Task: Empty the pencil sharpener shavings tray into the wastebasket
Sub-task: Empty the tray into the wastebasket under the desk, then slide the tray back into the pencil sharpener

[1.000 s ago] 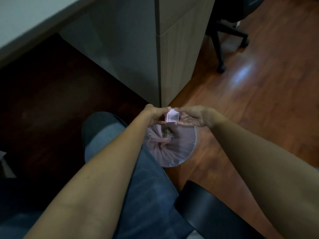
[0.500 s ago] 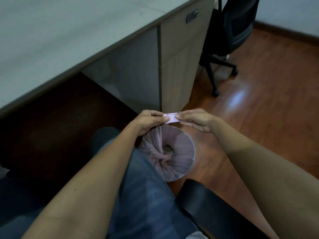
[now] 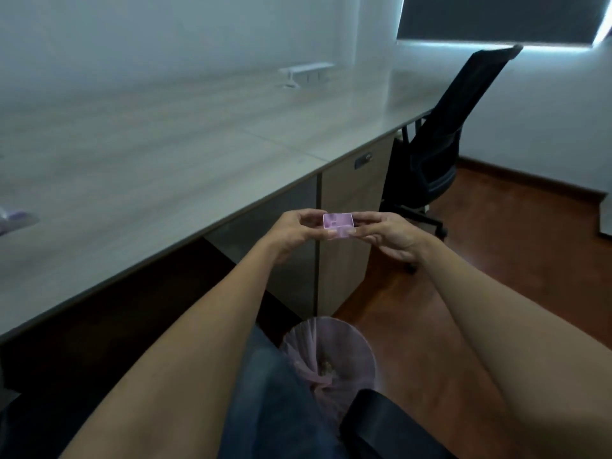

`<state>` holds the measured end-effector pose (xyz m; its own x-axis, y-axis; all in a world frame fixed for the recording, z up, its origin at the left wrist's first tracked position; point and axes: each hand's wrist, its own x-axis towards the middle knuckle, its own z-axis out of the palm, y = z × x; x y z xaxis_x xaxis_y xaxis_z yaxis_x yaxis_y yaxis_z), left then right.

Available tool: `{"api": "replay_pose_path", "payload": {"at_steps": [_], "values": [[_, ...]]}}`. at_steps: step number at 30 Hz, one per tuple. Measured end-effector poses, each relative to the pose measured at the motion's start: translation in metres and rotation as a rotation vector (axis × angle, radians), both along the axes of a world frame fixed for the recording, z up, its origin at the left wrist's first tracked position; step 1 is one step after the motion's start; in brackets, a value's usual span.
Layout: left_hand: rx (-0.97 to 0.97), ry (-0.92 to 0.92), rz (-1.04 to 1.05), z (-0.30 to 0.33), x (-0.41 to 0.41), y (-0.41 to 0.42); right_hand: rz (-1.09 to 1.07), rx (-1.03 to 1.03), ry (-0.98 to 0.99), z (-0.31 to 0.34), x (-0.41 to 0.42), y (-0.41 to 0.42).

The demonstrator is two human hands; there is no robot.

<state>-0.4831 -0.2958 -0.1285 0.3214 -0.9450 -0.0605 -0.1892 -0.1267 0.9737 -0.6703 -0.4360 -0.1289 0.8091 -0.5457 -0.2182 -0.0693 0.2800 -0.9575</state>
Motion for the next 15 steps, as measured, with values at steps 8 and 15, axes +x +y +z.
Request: {"api": "replay_pose_path", "payload": {"at_steps": [8, 15], "values": [[-0.149, -0.077, 0.052, 0.088, 0.009, 0.001, 0.029, -0.062, -0.169, 0.089, 0.018, -0.005], [-0.198, -0.158, 0.139, 0.161, 0.044, 0.043, 0.144, -0.126, -0.269, 0.153, 0.065, 0.020]]}}
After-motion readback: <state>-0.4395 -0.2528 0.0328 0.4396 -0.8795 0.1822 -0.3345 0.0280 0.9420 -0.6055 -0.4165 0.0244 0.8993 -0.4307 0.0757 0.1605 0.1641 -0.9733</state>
